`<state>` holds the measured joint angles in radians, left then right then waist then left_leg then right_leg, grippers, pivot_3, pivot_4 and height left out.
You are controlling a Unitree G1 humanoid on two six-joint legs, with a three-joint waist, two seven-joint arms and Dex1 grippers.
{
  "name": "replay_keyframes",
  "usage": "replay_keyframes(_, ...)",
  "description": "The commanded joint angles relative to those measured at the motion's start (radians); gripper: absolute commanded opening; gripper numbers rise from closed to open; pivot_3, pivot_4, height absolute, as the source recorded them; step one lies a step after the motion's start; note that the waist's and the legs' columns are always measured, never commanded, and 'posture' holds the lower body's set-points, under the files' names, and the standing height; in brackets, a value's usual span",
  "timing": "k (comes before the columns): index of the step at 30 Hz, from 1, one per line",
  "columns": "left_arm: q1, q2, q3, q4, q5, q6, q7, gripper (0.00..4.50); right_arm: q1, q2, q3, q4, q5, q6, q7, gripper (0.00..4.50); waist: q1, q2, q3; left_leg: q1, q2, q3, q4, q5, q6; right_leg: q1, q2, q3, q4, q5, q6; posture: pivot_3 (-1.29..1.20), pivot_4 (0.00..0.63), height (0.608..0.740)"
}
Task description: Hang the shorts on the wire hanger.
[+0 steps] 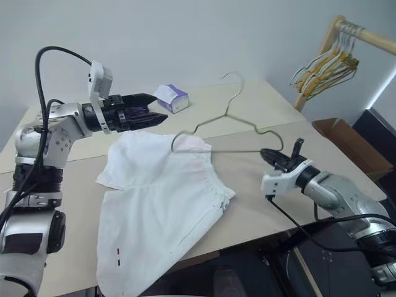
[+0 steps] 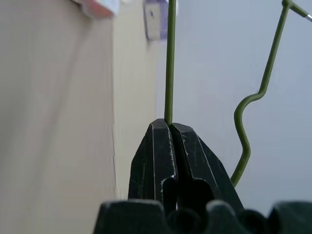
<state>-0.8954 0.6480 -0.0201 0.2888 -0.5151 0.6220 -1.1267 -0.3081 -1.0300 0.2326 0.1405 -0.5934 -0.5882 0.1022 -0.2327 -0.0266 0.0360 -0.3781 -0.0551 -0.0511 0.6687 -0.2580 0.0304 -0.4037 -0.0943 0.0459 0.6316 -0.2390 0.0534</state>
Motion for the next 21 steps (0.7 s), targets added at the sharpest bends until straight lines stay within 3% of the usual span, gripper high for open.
replay_keyframes(1,-0.034,0.023,-0.089,0.028,0.049,-0.025,-0.150,4.50,-0.095,-0.014,-0.017,0.048,-0.088,-0.134,-0.089,0.04,-0.017,0.000,0.000,0.000,0.000,0.000,0.000,0.000,0.000,0.000,0.000,0.000,0.000,0.000,0.000,-0.27,0.000,0.740)
replay_keyframes(8,-0.050,-0.012,-0.206,0.085,0.141,-0.082,-0.281,4.50,-0.187,0.026,-0.014,0.121,-0.149,-0.217,-0.112,0.04,-0.063,0.000,0.000,0.000,0.001,-0.001,-0.001,0.000,0.000,0.000,0.001,0.000,0.000,0.000,0.000,-0.28,0.000,0.740)
replay_keyframes(16,-0.031,-0.055,-0.262,0.153,0.252,-0.166,-0.293,4.50,-0.187,0.059,-0.048,0.111,-0.126,-0.224,-0.105,0.04,-0.083,0.000,0.000,0.000,0.000,-0.001,0.000,0.000,0.001,0.002,0.000,0.000,0.000,0.000,0.001,-0.29,0.000,0.740)
replay_keyframes(21,-0.018,-0.068,-0.270,0.152,0.268,-0.170,-0.320,2.95,-0.194,0.061,-0.058,0.110,-0.122,-0.220,-0.102,0.00,-0.089,0.000,0.000,0.000,0.001,-0.002,-0.001,-0.001,0.002,0.001,0.000,0.000,0.001,0.000,0.001,-0.30,0.000,0.740)
